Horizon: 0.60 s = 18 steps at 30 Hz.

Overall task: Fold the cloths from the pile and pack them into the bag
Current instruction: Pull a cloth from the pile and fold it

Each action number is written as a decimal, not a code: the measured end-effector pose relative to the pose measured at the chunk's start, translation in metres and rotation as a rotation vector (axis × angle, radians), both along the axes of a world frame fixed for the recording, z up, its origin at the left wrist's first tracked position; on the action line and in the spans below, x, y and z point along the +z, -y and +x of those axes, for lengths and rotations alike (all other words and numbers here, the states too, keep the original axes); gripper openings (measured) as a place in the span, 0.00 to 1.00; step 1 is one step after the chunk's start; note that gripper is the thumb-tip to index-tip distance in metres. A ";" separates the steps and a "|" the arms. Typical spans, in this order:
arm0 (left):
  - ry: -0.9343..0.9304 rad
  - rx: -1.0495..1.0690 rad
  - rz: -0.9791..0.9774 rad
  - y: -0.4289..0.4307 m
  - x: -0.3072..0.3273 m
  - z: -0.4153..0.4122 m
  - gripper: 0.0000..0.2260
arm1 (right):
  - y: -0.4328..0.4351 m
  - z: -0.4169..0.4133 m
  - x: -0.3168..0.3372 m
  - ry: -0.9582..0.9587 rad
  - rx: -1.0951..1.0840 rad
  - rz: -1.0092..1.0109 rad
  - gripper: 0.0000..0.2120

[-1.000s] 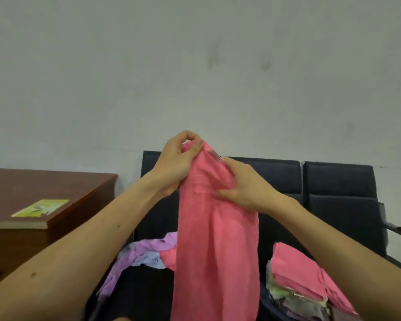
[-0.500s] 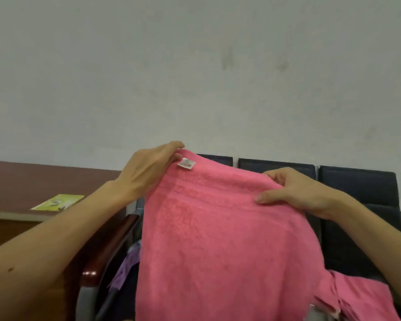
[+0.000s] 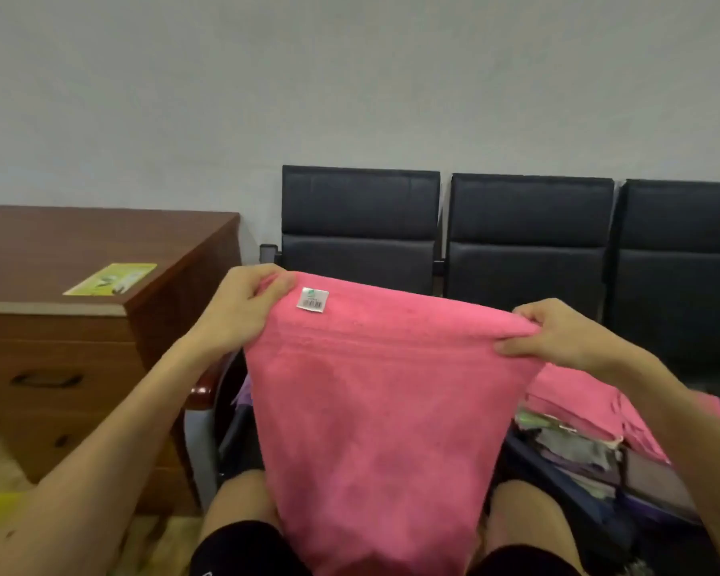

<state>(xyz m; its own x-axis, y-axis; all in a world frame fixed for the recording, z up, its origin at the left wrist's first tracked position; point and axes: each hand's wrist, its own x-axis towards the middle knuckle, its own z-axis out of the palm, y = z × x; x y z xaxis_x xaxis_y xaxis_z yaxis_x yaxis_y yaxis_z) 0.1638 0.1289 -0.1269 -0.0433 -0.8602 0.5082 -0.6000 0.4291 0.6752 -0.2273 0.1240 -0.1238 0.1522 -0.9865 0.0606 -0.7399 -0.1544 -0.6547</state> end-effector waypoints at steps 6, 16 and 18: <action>-0.492 -0.017 0.449 -0.011 -0.112 -0.010 0.13 | -0.013 0.018 -0.087 0.530 -0.040 0.151 0.16; -0.673 0.227 0.712 -0.020 -0.195 -0.019 0.07 | -0.028 0.036 -0.179 0.816 -0.391 0.209 0.13; -0.657 0.264 0.730 -0.022 -0.203 -0.024 0.06 | -0.027 0.038 -0.187 0.770 -0.415 0.203 0.16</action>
<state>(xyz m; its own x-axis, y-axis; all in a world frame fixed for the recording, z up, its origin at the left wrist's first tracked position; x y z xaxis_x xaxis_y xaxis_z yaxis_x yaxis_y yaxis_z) 0.1394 0.1509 -0.3295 0.2916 -0.9115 -0.2901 -0.0314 -0.3122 0.9495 -0.1893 0.1506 -0.3104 -0.2295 -0.9561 -0.1824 -0.0550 0.1999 -0.9783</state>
